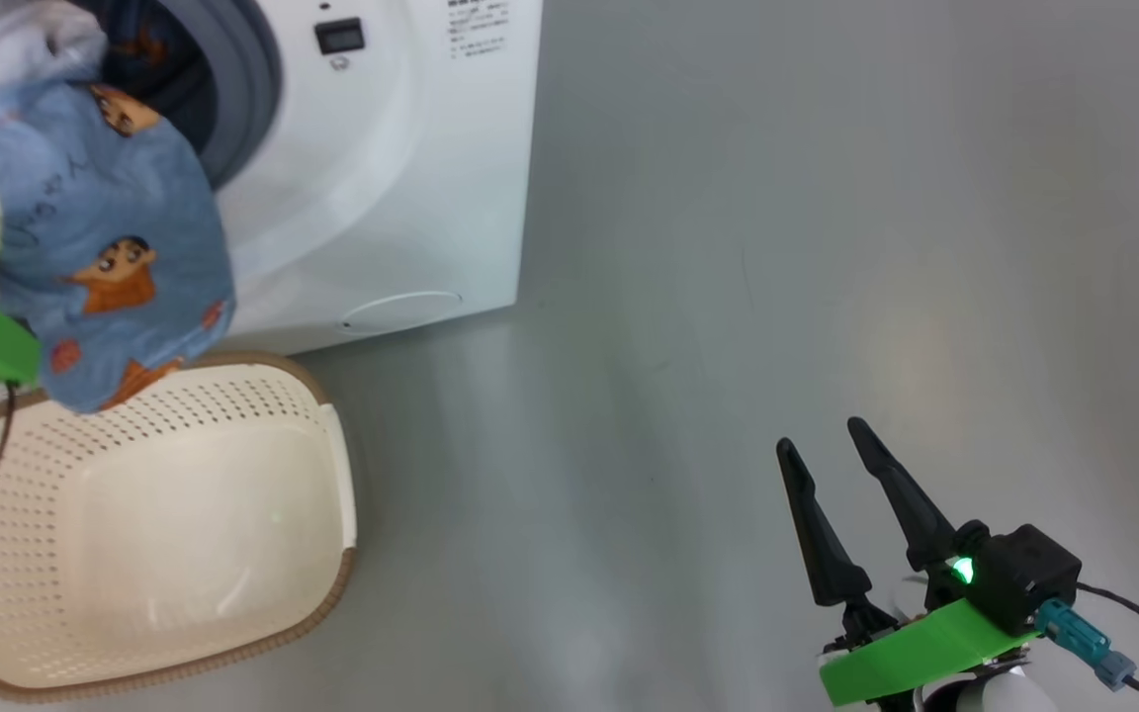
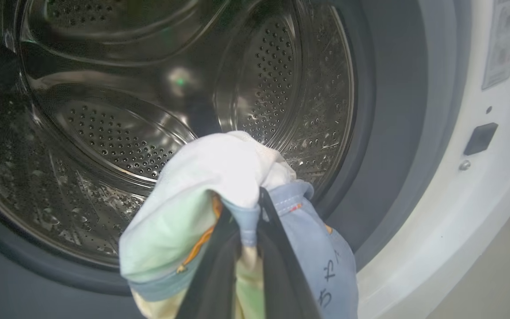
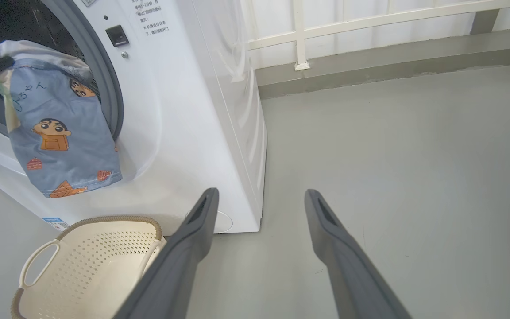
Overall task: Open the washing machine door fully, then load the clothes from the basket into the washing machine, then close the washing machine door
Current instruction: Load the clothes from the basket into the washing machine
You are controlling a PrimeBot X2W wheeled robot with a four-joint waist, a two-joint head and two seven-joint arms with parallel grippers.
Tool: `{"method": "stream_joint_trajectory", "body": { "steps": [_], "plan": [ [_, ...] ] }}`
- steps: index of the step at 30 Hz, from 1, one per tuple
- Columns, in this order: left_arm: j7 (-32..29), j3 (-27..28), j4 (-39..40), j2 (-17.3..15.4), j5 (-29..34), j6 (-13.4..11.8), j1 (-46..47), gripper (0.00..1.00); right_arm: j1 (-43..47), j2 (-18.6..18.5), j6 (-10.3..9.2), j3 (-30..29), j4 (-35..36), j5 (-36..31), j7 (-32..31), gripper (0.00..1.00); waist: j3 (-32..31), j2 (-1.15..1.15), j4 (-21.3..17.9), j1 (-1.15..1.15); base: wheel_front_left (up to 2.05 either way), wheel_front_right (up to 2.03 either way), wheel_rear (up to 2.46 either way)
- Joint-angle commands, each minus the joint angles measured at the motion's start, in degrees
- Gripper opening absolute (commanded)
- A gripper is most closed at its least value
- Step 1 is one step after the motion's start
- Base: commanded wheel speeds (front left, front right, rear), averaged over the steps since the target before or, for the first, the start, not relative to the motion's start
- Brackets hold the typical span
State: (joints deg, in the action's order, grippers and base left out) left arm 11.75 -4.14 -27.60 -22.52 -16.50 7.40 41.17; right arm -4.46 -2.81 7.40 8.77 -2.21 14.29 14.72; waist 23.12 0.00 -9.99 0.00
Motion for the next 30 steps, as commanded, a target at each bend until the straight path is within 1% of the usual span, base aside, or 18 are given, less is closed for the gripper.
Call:
{"method": "stream_joint_trajectory", "body": {
  "steps": [1, 9, 14, 20, 26, 30],
  "plan": [
    [-0.3, 1.3, 0.6, -3.4, -0.6, 0.1, 2.4, 0.0, -0.8, -0.1, 0.09, 1.6, 1.7, 0.3, 0.3, 1.0, 1.7, 0.0, -1.2, 0.0, 0.0, 0.0, 0.0],
    [-2.0, -3.0, -4.1, -7.4, -3.3, 0.1, 10.1, 0.0, -1.5, -0.1, 0.09, 2.2, 2.8, 1.0, 0.3, 1.0, 6.3, 0.0, -2.5, 0.0, 0.0, 0.0, 0.0],
    [-3.0, -6.3, -6.3, -9.2, -4.5, 0.1, 15.5, 0.0, -1.9, -0.1, 0.09, 3.1, 3.1, 1.7, 0.3, 1.0, 9.2, 0.0, -3.4, 0.0, 0.0, 0.0, 0.0],
    [-3.6, -9.2, -8.8, -10.2, -6.8, 0.1, 21.0, 0.0, -2.3, -0.1, 0.09, 4.3, 3.3, 2.7, 0.3, 1.0, 12.1, 0.0, -4.6, 0.0, 0.0, 0.0, 0.0],
    [-4.3, -11.6, -10.1, -11.7, -7.5, 0.1, 24.6, 0.0, -2.0, -0.1, 0.09, 5.0, 3.4, 3.6, 0.3, 1.0, 14.6, 0.0, -5.6, 0.0, 0.0, 0.0, 0.0],
    [-3.3, -13.2, -10.4, -12.8, -7.7, 0.1, 26.6, 0.0, -1.9, -0.1, 0.09, 5.8, 3.4, 4.0, 0.3, 1.0, 16.1, 0.0, -6.0, 0.0, 0.0, 0.0, 0.0]
  ]
}}
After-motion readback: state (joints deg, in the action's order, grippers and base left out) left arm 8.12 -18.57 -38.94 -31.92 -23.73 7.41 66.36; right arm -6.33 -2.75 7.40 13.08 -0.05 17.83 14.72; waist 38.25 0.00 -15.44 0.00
